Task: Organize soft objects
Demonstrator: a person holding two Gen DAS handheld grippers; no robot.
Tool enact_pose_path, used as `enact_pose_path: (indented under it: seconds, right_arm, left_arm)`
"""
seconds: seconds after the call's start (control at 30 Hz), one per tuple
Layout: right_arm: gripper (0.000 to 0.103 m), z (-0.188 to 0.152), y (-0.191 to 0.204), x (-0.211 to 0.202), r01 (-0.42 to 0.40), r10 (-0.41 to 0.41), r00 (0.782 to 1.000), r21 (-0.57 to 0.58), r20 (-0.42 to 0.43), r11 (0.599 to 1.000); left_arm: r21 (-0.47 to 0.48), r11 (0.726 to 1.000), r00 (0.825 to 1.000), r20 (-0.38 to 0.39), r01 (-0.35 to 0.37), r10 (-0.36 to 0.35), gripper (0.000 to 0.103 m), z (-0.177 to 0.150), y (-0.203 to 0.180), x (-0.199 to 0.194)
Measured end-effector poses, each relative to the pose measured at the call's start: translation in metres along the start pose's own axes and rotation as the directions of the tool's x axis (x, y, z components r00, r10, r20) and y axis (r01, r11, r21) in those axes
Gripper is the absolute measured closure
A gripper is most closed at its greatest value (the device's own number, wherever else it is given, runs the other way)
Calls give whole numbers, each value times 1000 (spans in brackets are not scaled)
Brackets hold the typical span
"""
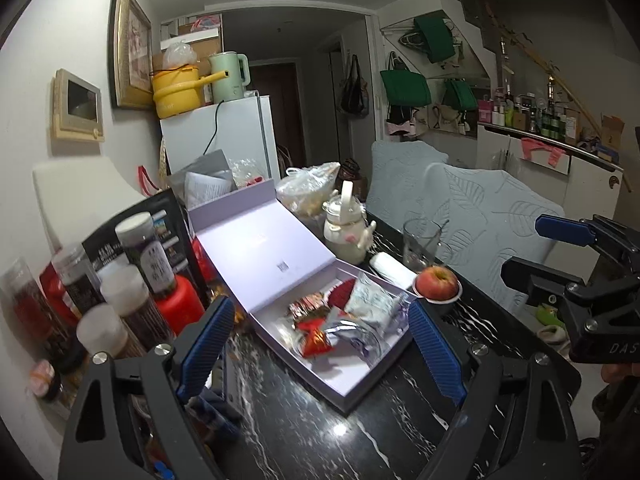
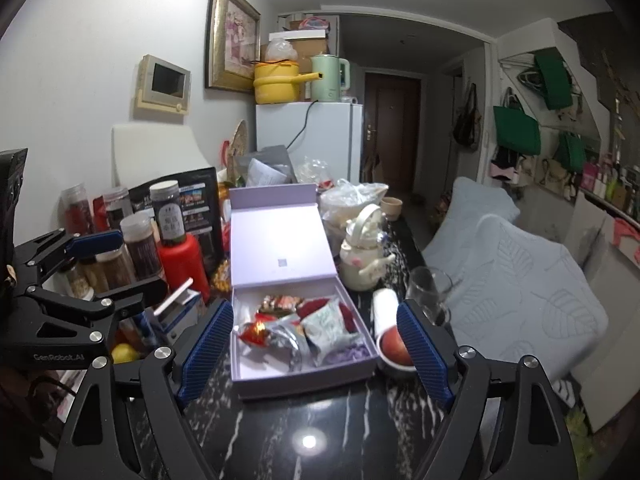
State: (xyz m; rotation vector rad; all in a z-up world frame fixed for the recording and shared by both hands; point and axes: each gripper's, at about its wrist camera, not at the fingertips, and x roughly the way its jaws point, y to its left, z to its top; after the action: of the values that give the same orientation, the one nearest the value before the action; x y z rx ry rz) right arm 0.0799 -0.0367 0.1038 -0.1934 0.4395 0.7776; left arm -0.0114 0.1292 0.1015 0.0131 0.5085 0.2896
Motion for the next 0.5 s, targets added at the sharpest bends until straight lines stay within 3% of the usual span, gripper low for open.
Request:
enact_pose_path:
  seconds: [0.5]
  right_arm:
    - [17, -66, 9, -9, 45, -41, 996, 54, -81, 998]
  left_arm:
    - [-44, 998, 994, -94, 44, -48, 14, -66, -15, 2]
